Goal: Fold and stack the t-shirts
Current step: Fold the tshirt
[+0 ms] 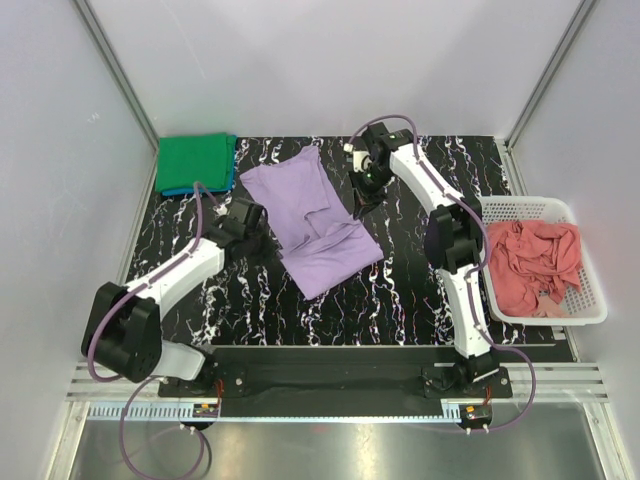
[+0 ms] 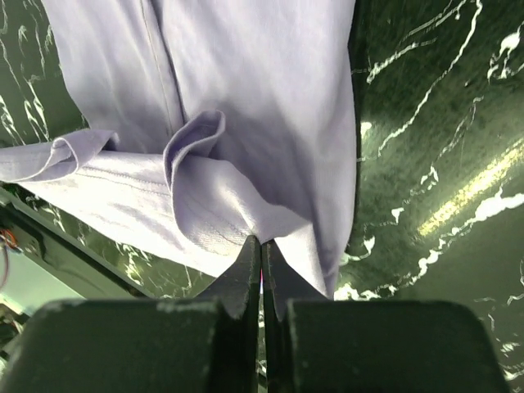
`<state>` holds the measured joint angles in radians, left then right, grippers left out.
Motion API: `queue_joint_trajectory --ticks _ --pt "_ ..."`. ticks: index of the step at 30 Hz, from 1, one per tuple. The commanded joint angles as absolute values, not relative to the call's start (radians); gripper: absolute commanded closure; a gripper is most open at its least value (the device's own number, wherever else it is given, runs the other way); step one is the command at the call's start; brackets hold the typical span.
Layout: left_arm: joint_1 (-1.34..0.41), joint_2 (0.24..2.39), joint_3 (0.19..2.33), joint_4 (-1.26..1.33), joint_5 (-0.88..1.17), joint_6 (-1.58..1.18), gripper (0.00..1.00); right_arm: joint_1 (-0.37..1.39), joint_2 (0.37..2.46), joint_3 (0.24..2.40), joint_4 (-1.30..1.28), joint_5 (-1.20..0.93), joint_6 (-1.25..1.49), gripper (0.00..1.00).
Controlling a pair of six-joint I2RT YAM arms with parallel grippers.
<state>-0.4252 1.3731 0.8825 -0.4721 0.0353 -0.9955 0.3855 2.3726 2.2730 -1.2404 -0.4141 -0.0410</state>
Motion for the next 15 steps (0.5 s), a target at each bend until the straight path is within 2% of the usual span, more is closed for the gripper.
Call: queue_joint_trajectory --ticks 1,15 --pt "-0.397 1.388 0.953 -0.437 0.028 -0.924 1.0 0.399 2.382 2.333 -1.198 -0.462 0.02 1.0" --pt "-0.304 1.499 1.046 -0.417 0.077 -0.864 1.0 0.396 2.485 2.514 -1.187 -0.431 0.044 1.0"
